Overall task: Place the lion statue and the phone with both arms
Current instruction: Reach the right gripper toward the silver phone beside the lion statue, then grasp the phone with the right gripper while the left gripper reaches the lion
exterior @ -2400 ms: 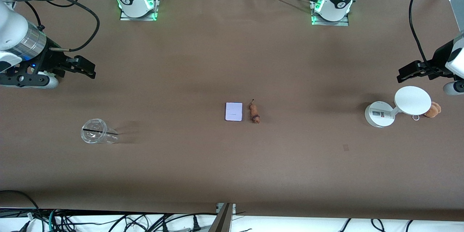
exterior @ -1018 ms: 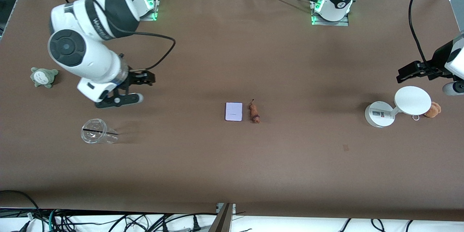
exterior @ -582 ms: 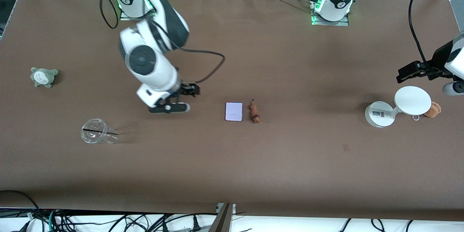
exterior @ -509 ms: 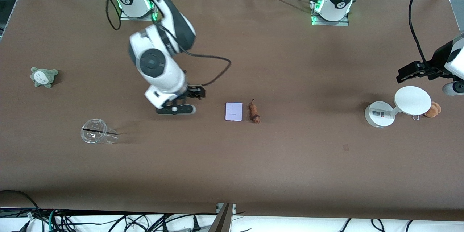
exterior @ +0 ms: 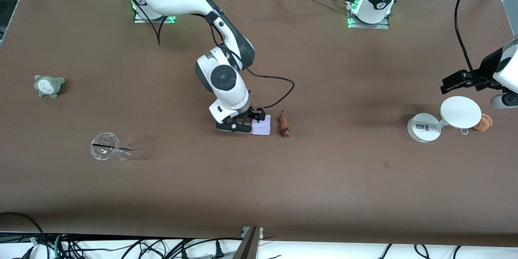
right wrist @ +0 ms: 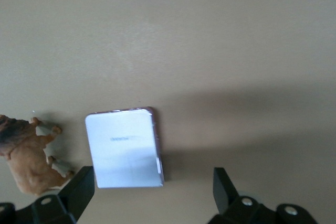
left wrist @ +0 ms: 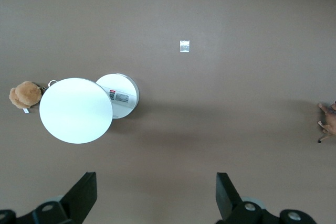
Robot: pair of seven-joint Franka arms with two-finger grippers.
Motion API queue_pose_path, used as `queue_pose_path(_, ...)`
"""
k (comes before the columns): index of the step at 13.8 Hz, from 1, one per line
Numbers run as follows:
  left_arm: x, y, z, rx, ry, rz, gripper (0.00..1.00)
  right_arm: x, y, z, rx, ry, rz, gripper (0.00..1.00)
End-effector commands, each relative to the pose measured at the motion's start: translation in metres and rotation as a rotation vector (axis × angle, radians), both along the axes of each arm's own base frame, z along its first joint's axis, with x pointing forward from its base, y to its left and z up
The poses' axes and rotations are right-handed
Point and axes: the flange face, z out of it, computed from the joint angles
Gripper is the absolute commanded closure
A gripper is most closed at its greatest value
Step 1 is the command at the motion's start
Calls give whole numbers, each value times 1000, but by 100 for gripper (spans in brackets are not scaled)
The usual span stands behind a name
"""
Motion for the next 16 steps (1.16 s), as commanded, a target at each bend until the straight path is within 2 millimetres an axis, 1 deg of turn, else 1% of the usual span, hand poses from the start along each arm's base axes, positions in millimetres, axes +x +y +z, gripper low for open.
queue_pose_path(1,4,-5,0,-34,8,-8,0,5,29,-22,44,-30,-63,0)
queue_pose_path(2,6,-8,-2,-64,10,-3,0,4,38,-32,50,-33,-74,0)
queue_pose_path(3,8,-10,-6,-84,15,0,0,2,47,-38,53,-36,-79,0)
queue_pose_path(5,12,-11,-14,-95,22,2,0,-4,57,-47,48,-37,-77,0)
queue_pose_path(7,18,-24,-30,-105,49,-16,0,-6,58,-49,36,-45,-62,0)
queue_pose_path(9,26,-26,-40,-106,37,-17,0,-13,64,-55,0,-67,-24,0)
queue_pose_path(10,31,-26,-49,-107,37,-16,0,-16,66,-60,-8,-66,-21,0)
queue_pose_path(11,37,-29,-60,-109,39,-19,0,-17,66,-60,-18,-74,-9,0)
queue_pose_path(12,43,-36,-67,-113,21,-26,0,-14,62,-57,-28,-78,-3,0)
queue_pose_path(13,47,-37,-76,-115,23,-26,0,-10,59,-54,-31,-76,-4,0)
queue_pose_path(14,52,-37,-90,-117,41,-24,0,-7,55,-50,-39,-69,-6,0)
queue_pose_path(15,60,-36,-91,-119,21,-28,0,-5,53,-43,-43,-66,-3,0)
queue_pose_path(16,70,-36,-97,-120,15,-42,0,-1,48,-41,-46,-62,-10,0)
